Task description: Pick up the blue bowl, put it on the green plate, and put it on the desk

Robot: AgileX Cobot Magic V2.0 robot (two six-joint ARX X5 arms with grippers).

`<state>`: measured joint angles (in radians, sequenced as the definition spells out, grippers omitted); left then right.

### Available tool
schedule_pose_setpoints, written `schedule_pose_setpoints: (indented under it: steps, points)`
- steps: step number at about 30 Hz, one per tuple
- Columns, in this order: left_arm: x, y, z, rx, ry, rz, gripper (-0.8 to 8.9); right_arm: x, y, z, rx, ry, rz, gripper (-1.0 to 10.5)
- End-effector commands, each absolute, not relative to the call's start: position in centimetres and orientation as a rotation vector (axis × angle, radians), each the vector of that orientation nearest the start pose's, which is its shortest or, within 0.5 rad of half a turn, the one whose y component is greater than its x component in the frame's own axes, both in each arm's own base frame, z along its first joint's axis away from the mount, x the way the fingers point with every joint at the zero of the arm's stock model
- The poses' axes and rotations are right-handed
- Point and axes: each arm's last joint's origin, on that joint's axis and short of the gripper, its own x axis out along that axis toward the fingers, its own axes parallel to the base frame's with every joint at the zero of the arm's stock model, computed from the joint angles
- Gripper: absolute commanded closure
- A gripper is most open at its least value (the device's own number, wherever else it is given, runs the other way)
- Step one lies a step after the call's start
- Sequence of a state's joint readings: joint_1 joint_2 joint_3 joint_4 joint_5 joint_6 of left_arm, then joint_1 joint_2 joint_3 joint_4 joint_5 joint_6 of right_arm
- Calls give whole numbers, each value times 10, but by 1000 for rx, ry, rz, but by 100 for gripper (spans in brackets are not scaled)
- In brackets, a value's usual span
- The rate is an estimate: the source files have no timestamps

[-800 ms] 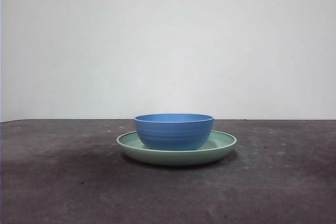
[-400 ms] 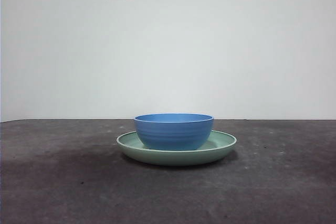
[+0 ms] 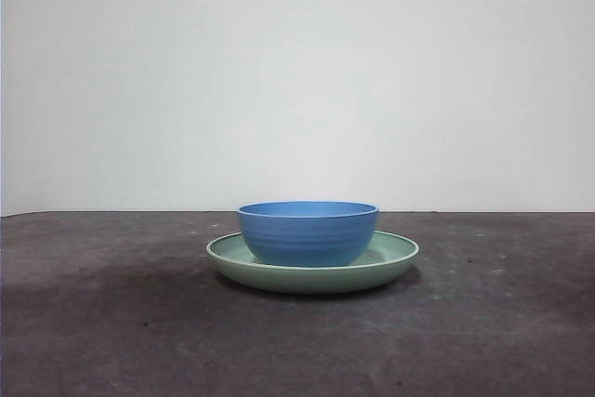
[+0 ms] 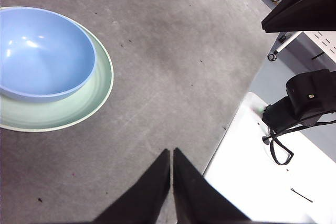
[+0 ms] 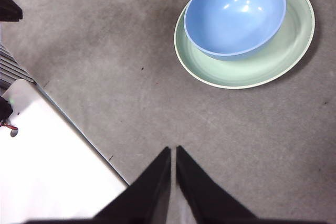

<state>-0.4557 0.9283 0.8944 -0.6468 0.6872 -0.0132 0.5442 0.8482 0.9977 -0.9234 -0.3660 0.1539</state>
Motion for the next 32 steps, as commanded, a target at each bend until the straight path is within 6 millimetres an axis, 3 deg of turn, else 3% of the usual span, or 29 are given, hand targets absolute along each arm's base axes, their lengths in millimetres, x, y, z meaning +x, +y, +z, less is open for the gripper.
schedule_pose_setpoints:
  steps: [1, 6, 9, 15, 19, 25, 32]
  points:
    - [153, -97, 313, -90, 702, -1108, 804, 121, 86, 336, 55, 836, 815, 936]
    - [152, -96, 314, -88, 692, -1109, 804, 121, 86, 336, 55, 836, 815, 936]
    - [148, -87, 321, -11, 595, -1070, 804, 121, 86, 336, 55, 836, 815, 936]
    - [138, -50, 341, 83, 267, -775, 804, 121, 86, 336, 55, 836, 815, 936]
    - [125, -26, 339, 116, 61, -514, 804, 121, 86, 336, 55, 836, 815, 936]
    - [103, -5, 305, 137, -117, -136, 804, 121, 86, 336, 55, 836, 815, 936]
    - [95, 2, 242, 158, -94, -30, 804, 121, 86, 336, 55, 836, 815, 936]
